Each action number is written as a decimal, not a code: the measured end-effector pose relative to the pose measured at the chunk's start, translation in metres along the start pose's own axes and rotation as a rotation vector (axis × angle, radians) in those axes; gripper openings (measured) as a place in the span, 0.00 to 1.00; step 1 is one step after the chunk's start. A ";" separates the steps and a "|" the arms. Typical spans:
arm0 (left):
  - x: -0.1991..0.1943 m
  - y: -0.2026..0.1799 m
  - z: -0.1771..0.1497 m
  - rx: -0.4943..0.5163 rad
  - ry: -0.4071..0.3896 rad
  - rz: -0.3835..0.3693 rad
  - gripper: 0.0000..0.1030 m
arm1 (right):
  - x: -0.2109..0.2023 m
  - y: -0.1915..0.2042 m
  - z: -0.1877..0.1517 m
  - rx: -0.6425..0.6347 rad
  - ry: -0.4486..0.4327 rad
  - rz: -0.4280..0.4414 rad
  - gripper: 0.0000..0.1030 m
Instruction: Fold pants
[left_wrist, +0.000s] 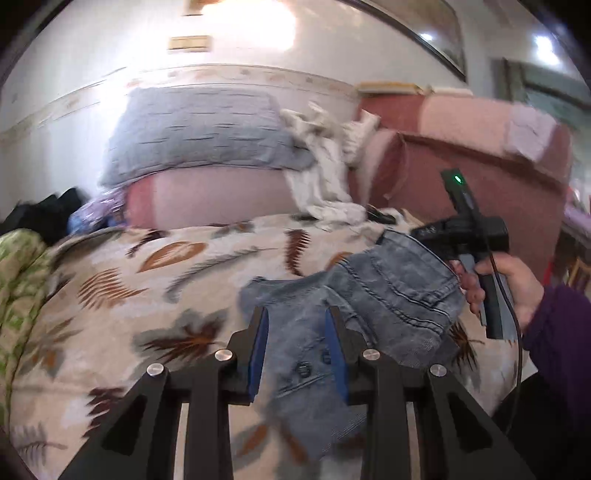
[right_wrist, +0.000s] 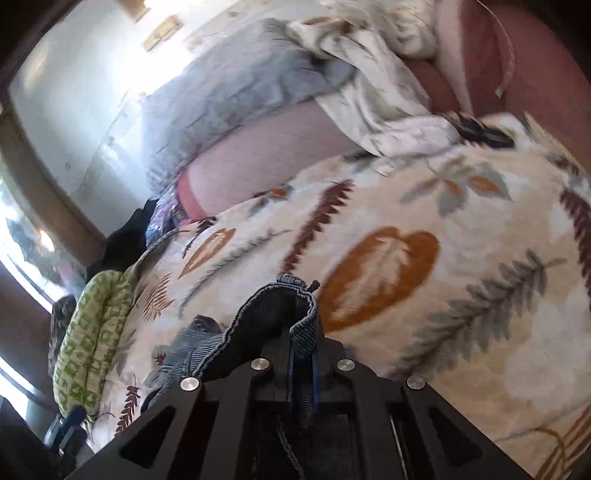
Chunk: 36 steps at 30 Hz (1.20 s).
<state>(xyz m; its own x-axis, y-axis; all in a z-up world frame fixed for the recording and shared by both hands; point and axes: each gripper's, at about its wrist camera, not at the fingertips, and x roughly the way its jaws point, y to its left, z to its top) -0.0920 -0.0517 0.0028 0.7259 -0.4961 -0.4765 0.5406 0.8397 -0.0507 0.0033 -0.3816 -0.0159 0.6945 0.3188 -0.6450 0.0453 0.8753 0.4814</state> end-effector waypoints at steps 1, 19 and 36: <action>0.011 -0.011 0.000 0.009 0.019 -0.031 0.31 | -0.001 -0.005 -0.001 0.001 0.001 -0.010 0.06; 0.079 -0.058 -0.015 -0.044 0.285 -0.126 0.37 | -0.100 0.007 -0.035 -0.224 -0.205 -0.043 0.47; 0.080 -0.021 -0.030 -0.035 0.303 0.110 0.38 | 0.002 0.017 -0.107 -0.244 0.297 -0.055 0.34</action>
<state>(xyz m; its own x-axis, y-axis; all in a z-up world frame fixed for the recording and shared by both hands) -0.0582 -0.1029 -0.0602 0.6164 -0.3178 -0.7204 0.4468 0.8945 -0.0123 -0.0714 -0.3274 -0.0727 0.4562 0.3290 -0.8268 -0.1204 0.9434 0.3090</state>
